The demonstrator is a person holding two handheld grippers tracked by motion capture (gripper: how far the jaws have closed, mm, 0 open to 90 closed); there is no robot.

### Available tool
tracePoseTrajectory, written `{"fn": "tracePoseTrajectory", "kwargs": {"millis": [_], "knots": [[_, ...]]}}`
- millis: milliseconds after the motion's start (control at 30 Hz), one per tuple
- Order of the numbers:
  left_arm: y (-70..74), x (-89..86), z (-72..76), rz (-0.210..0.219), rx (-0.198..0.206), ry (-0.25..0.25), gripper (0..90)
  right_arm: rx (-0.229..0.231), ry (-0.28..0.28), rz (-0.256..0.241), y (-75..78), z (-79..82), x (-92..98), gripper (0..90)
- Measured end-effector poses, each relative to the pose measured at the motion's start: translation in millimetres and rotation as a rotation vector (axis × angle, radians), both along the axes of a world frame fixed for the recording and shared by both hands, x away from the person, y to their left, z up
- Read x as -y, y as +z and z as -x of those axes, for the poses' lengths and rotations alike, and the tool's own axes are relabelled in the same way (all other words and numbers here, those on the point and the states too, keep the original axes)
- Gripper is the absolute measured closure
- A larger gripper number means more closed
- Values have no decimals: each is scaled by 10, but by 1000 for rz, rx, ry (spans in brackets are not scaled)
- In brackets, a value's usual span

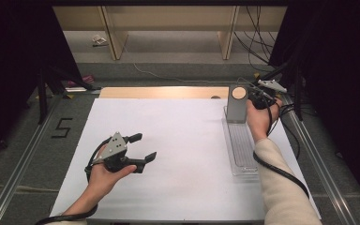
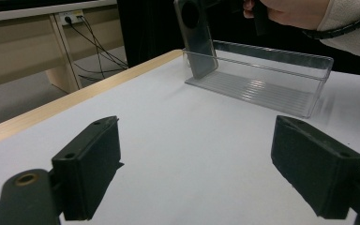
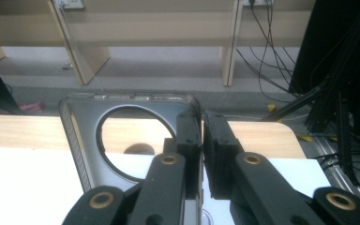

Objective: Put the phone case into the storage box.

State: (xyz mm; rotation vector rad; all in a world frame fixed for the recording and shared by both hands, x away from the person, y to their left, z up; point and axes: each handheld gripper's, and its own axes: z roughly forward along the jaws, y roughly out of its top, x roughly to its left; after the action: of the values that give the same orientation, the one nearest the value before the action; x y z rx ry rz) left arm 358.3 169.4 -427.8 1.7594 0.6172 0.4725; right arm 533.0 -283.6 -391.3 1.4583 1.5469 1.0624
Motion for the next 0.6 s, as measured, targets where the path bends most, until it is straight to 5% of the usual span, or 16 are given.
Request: {"fn": "tracePoseTrajectory", "kwargs": {"millis": [600], "knots": [[3, 1, 1, 0, 1, 0, 159, 16, 17, 14, -13, -22, 11, 811]]}}
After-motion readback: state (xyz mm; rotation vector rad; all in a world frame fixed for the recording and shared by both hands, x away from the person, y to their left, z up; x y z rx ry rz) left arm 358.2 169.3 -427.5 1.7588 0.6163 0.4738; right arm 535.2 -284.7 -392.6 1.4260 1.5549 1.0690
